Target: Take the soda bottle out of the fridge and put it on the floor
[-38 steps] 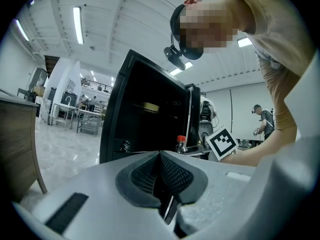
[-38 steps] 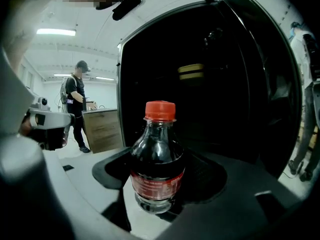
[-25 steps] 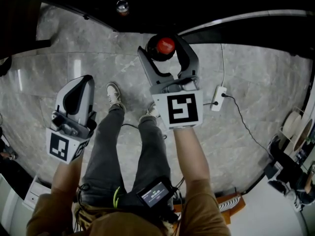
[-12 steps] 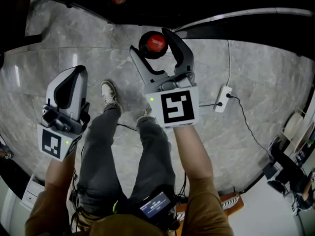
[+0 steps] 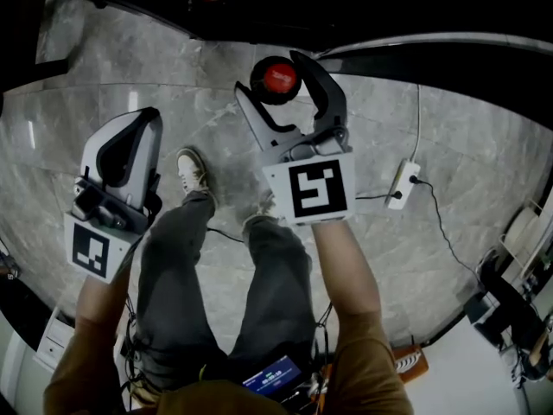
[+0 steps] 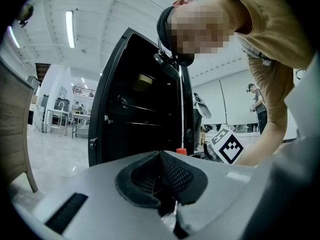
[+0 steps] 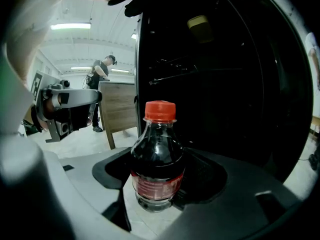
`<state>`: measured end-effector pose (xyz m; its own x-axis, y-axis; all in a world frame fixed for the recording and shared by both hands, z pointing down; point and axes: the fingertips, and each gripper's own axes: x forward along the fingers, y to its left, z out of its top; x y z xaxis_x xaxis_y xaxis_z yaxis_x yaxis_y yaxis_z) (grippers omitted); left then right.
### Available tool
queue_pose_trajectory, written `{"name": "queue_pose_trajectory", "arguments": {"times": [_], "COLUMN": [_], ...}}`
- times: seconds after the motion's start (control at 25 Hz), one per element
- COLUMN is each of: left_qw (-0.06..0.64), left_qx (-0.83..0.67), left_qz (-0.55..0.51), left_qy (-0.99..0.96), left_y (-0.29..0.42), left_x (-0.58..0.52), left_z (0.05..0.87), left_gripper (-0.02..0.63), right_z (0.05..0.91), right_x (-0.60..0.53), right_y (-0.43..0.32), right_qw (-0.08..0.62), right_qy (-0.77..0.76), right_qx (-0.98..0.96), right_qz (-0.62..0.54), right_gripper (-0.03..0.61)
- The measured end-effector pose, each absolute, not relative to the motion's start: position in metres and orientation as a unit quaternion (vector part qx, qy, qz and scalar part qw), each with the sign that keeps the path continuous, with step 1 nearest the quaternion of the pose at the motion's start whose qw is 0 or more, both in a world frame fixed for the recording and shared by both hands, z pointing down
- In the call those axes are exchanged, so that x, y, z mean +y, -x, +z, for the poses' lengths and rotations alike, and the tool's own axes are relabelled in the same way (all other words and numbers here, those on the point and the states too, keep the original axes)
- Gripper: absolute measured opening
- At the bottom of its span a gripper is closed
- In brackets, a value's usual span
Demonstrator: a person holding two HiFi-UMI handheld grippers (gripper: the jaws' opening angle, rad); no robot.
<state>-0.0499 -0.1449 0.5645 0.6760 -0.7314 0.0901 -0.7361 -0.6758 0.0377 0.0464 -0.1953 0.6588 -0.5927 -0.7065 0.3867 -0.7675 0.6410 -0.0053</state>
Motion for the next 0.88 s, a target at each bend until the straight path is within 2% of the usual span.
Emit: {"name": "queue_pose_trajectory", "arguments": {"times": [0.88], "left_qw": [0.036], "left_qx": [-0.369], "left_qz": [0.056], "left_qy": [-0.927], "left_y": [0.06], "left_x": [-0.163], "left_z": [0.696], "left_gripper": [0.002], "right_z": [0.791], "right_x": [-0.198], "right_y": [-0.026], "right_qw": [0.237], "right_qy": [-0.365], "right_qx": [-0.898], "right_qz": [0.065], "right_gripper": [0.301]}}
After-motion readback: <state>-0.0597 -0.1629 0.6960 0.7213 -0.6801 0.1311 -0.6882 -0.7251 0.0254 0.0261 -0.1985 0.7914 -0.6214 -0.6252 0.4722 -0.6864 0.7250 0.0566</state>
